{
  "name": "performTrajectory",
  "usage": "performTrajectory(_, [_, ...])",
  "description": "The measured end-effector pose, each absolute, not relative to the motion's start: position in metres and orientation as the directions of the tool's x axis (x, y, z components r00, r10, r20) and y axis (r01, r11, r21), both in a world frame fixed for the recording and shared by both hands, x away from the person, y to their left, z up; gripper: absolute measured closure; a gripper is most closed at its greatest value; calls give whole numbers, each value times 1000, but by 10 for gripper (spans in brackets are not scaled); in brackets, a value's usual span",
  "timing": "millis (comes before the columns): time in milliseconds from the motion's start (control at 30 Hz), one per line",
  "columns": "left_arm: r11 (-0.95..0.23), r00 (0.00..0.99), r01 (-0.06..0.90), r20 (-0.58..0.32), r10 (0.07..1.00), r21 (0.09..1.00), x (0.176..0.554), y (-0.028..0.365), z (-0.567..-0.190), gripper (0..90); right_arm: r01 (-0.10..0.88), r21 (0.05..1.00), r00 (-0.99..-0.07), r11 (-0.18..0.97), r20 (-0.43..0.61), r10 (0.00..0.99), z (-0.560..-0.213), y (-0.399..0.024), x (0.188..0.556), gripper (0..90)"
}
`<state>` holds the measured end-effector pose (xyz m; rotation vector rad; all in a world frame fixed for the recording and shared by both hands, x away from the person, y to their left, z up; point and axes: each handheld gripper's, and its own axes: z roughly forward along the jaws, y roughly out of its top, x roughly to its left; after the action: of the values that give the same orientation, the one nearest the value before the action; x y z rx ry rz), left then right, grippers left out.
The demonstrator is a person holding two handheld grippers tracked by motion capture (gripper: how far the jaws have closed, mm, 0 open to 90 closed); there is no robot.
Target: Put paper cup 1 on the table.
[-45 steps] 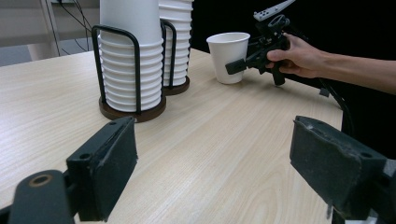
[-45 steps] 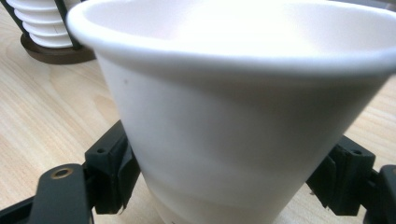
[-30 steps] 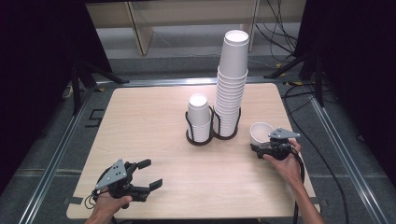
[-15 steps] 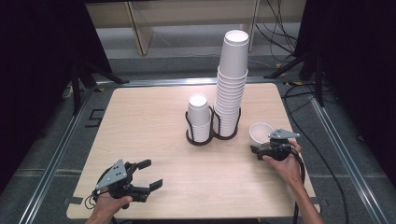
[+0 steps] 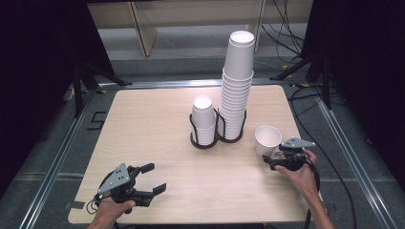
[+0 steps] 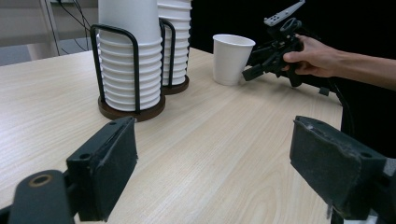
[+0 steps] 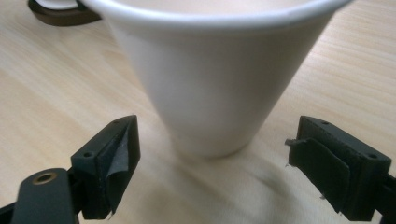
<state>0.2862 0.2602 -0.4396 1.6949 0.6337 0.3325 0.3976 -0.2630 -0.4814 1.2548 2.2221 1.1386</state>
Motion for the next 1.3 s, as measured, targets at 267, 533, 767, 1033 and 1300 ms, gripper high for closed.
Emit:
performTrajectory(267, [-120,806,231,-121,580,965,286,260,-440,147,551,787,-546,278,88,833,-482,-275,372,155])
performTrajectory(533, [-114,803,228,-120,584,967,288,260,-442,147,504,813,-560,292,50,827,-472,-276,355,156])
performTrajectory(767, [-121,798,234,-120,591,965,287,261,-442,147,518,822,-548,236,108,829,-462,-273,341,155])
performTrajectory(1033, [-125,793,238,-118,598,963,288,262,-442,147,460,855,-574,240,80,815,-449,-268,326,155])
performTrajectory(1300, [-112,797,233,-123,591,966,290,260,-444,147,424,871,-638,250,91,765,-432,-247,314,155])
